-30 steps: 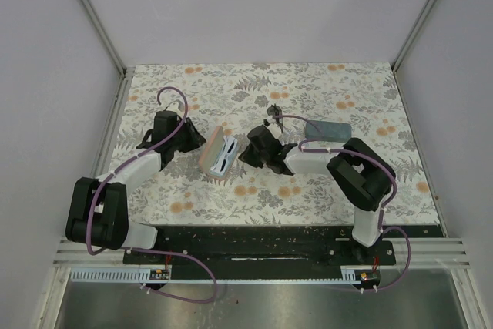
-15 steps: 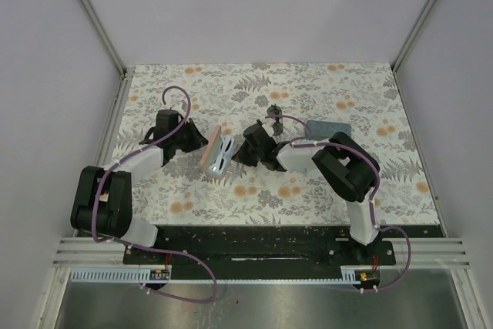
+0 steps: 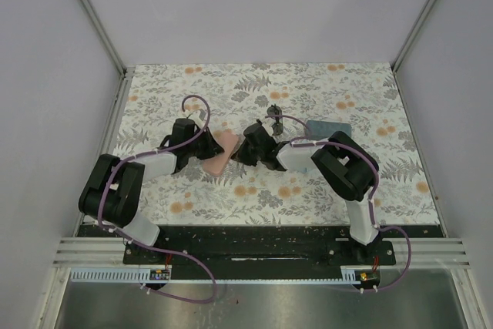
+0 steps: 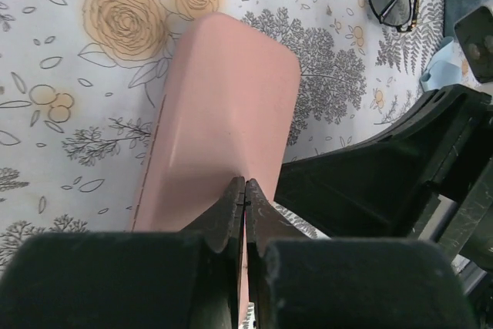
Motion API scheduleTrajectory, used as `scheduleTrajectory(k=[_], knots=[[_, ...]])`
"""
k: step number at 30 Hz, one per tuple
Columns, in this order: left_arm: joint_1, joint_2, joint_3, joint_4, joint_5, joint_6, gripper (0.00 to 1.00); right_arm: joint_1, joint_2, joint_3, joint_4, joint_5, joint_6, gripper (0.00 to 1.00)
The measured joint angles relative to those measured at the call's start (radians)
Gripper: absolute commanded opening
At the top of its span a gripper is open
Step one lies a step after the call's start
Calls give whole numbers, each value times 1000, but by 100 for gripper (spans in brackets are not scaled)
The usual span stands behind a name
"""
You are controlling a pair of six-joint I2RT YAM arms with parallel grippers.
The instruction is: Organize the sunglasses
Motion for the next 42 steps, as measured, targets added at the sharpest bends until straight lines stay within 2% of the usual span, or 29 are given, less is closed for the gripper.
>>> scheduleTrajectory(k=[6, 8, 10, 12, 13, 14, 16, 18, 21, 24, 34, 36, 39, 40, 42], knots=[[-10, -13, -2, -10, -8, -1, 7, -10, -26, -41, 15, -2, -2, 0], [-11, -44, 0, -65, -26, 10, 14, -20, -61, -84, 11, -2, -4, 0], [-15, -84, 8, -132, -53, 26, 30, -37, -116, -142, 2, 2, -11, 2], [-27, -124, 32, -205, -98, 54, 55, -56, -179, -195, -14, 7, -28, 7], [-38, -140, 50, -235, -121, 72, 65, -66, -216, -220, -24, 9, -40, 13], [-53, -150, 69, -261, -145, 89, 77, -75, -253, -241, -34, 13, -53, 22], [-93, -161, 111, -309, -196, 126, 99, -93, -341, -273, -70, 18, -92, 51], [-134, -160, 143, -343, -234, 168, 99, -104, -412, -287, -103, 24, -129, 70], [-188, -154, 174, -397, -283, 220, 99, -109, -533, -304, -185, 36, -200, 86], [-224, -113, 214, -446, -332, 282, 99, -110, -668, -313, -292, 69, -276, 93], [-238, 122, 361, -568, -439, 410, 98, -147, -952, -363, -516, 157, -406, 95], [-238, 153, 388, -588, -442, 415, 85, -150, -970, -383, -539, 161, -412, 95], [-237, 203, 439, -612, -451, 405, 53, -157, -970, -397, -567, 165, -415, 93], [-232, 219, 457, -621, -453, 403, 49, -161, -965, -397, -574, 168, -416, 93], [-221, 240, 485, -630, -451, 390, 49, -178, -934, -389, -589, 173, -417, 94]])
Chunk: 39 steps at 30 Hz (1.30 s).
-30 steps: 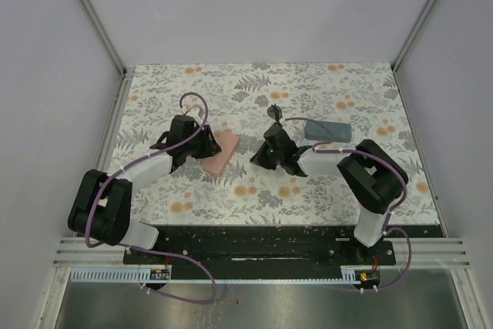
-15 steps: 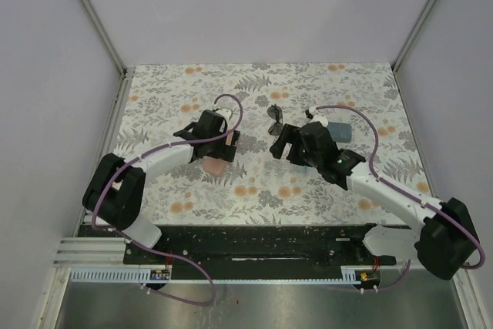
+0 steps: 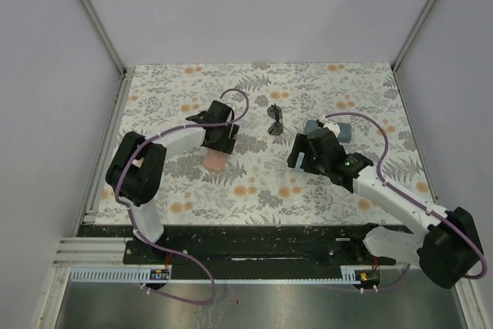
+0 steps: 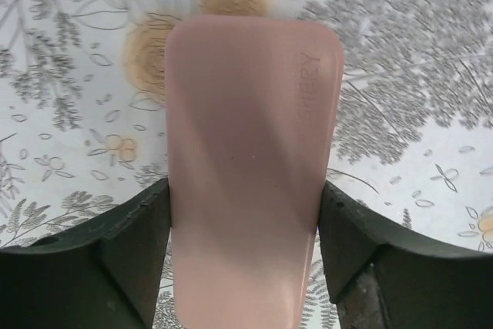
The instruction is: Organize the sunglasses
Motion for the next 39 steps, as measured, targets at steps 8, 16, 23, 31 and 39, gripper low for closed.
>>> scheduleTrajectory(k=[8, 16, 23, 31, 39], knots=[[204, -18, -27, 60, 28, -92, 99, -186, 187, 119, -129, 42, 17, 100], [208, -176, -97, 63, 21, -164, 99, -469, 360, 330, -241, 38, 227, 100], [64, -484, -185, 125, -17, -210, 99, -552, 618, 562, -367, 3, 410, 99], [34, -776, -401, 189, -26, -243, 99, -565, 835, 695, -433, -28, 540, 99], [32, -878, -481, 191, -24, -246, 99, -568, 902, 769, -447, -47, 623, 99]])
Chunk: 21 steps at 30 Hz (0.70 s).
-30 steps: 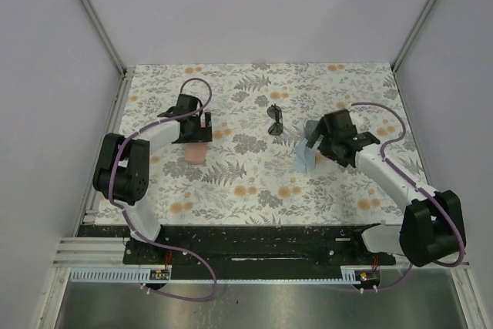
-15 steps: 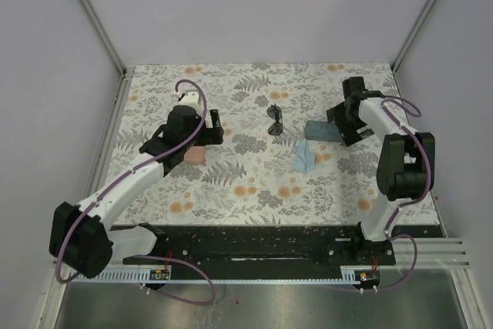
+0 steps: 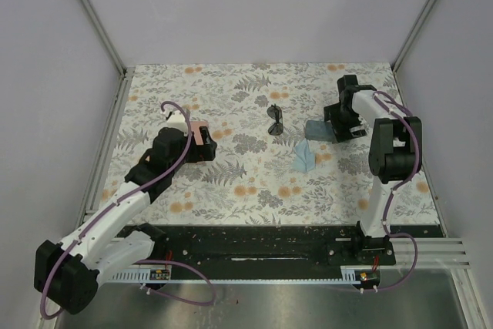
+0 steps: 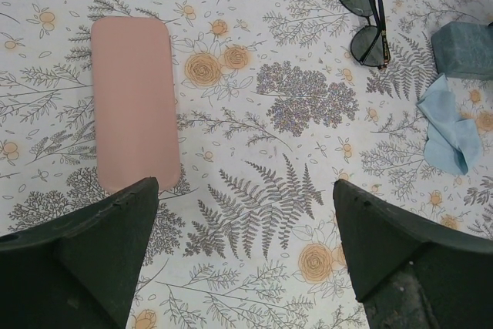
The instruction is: Organize the sunglasses
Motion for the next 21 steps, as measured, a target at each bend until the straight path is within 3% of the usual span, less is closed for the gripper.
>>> scheduleTrajectory(k=[4, 9, 12, 18, 21], knots=[[0, -14, -8, 4, 2, -3, 99, -7, 4, -2, 9, -2, 47, 97], [-1, -14, -14, 8, 10, -9, 99, -23, 32, -2, 29, -8, 86, 83], [-2, -14, -22, 8, 15, -15, 99, -27, 43, -5, 50, -25, 85, 62], [-3, -21, -24, 6, 24, -23, 99, -24, -52, -135, 161, -24, -39, 59], [-6, -34, -24, 4, 27, -29, 99, -12, -180, -264, 264, -77, -203, 58]])
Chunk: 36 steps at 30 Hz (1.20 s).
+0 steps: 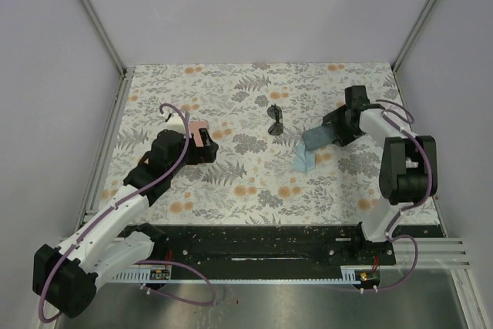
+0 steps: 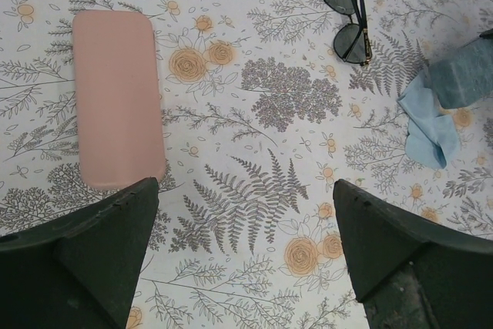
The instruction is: Organize the sunglasses
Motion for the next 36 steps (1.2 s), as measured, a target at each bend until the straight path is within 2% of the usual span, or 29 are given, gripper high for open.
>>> scheduleTrajectory(k=[4, 8, 13, 20, 27, 36], knots=[[-9, -13, 0, 1, 11, -11, 99, 8, -209, -183, 190, -165, -175, 52], [-25, -7, -16, 5, 39, -18, 99, 33, -331, -240, 297, -347, -303, 50], [-45, 19, -19, 15, 75, -20, 99, 133, -343, -242, 405, -594, -437, 50], [-49, 23, -34, 41, 108, -30, 99, 290, -342, -285, 509, -850, -565, 48], [-49, 23, -43, 49, 127, -44, 99, 304, -295, -307, 546, -875, -599, 47], [-49, 28, -52, 70, 167, -72, 99, 411, -229, -275, 461, -739, -663, 45]])
